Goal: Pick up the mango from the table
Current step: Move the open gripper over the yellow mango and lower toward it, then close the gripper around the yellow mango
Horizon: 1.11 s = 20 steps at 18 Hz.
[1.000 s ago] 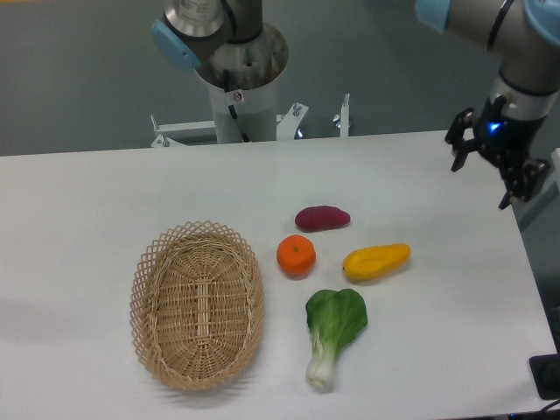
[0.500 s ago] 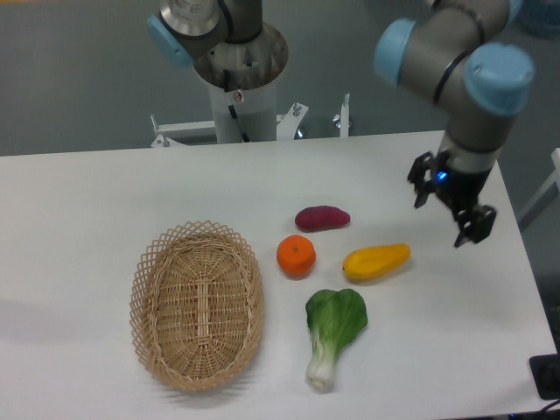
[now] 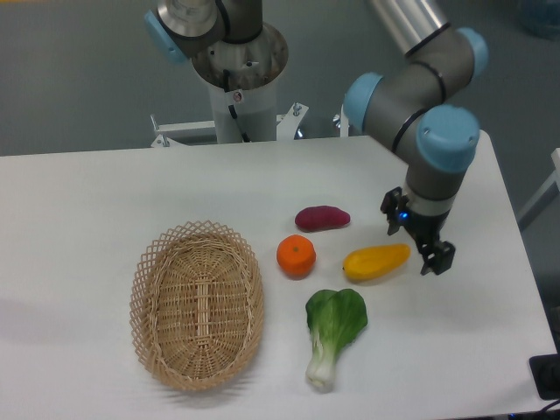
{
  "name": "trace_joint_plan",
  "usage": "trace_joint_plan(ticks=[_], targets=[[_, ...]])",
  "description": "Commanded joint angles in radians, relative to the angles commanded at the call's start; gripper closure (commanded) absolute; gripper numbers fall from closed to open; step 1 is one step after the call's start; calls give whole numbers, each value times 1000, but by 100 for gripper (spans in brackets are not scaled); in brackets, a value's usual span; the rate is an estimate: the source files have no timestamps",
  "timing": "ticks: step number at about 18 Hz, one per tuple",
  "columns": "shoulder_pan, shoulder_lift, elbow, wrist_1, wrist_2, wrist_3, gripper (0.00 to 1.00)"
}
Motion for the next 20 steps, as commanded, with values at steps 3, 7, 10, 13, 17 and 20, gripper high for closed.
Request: trace_joint_plan(ticks=[3,7,10,13,17,20], targets=[[0,3,-60,70,5,14,0],[0,-6,-78,83,5,0,0],[-3,-14,-80,89,5,-2,0],[-9,-25,-85,95,5,-14,0],[-17,-40,-92,98,3,-34,0],[-17,-41,-103,135,3,-34,0]])
